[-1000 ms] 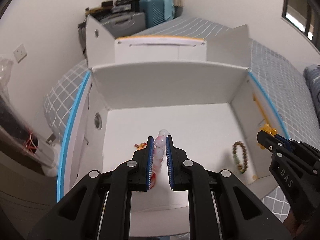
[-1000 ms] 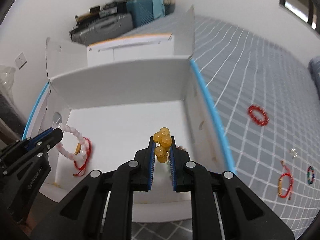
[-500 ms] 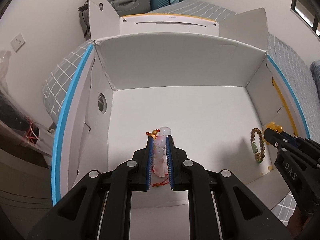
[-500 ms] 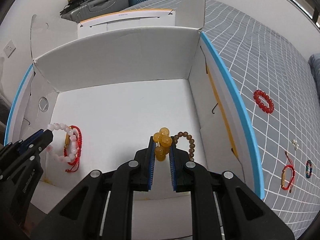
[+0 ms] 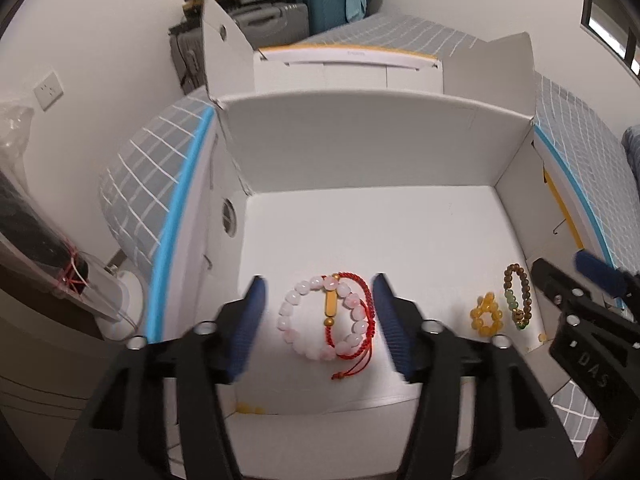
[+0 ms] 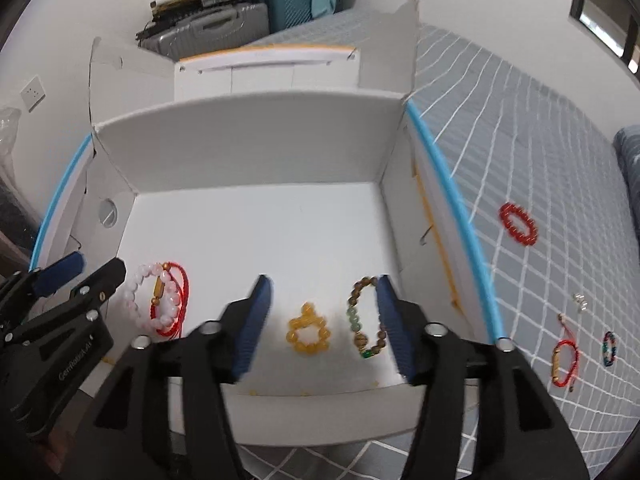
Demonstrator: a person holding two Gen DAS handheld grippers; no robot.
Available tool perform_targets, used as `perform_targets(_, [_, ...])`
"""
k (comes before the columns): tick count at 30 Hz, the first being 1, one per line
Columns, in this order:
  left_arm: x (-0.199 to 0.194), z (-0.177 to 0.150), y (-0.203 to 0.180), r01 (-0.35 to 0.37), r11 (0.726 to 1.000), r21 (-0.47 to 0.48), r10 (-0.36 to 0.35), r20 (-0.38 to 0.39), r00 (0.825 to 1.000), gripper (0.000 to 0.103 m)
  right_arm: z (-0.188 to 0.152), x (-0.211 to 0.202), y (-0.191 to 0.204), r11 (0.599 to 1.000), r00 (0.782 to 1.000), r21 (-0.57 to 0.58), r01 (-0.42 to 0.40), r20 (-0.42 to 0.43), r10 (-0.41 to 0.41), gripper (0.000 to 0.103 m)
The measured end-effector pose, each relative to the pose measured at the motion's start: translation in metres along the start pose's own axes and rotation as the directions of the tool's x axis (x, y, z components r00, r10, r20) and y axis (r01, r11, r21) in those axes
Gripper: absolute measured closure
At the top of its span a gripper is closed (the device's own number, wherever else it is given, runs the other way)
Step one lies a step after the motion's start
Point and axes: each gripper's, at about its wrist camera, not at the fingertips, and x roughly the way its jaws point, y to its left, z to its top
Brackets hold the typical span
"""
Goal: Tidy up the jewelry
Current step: 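Open both tools to drop the bracelets into the box, then move both tools back toward the remaining bracelets on the bed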
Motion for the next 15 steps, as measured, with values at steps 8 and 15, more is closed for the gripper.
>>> perform_targets(8, [-0.031, -0.002, -0.007, 0.018, 1.0, 0.007, -0.018, 0.076, 0.997, 0.01, -0.002, -0.033, -0.027, 0.998, 0.994, 0.023, 0.059, 0.087, -0.061, 0.02])
perform_targets(15, [-0.056, -0.004, -0.036, 0.029, 0.999, 0.04, -0.034, 0.139, 0.99, 0.006, -0.013, -0.063, -0.077, 0.991, 0.987, 0.094, 0.096, 0.123, -0.107, 0.009])
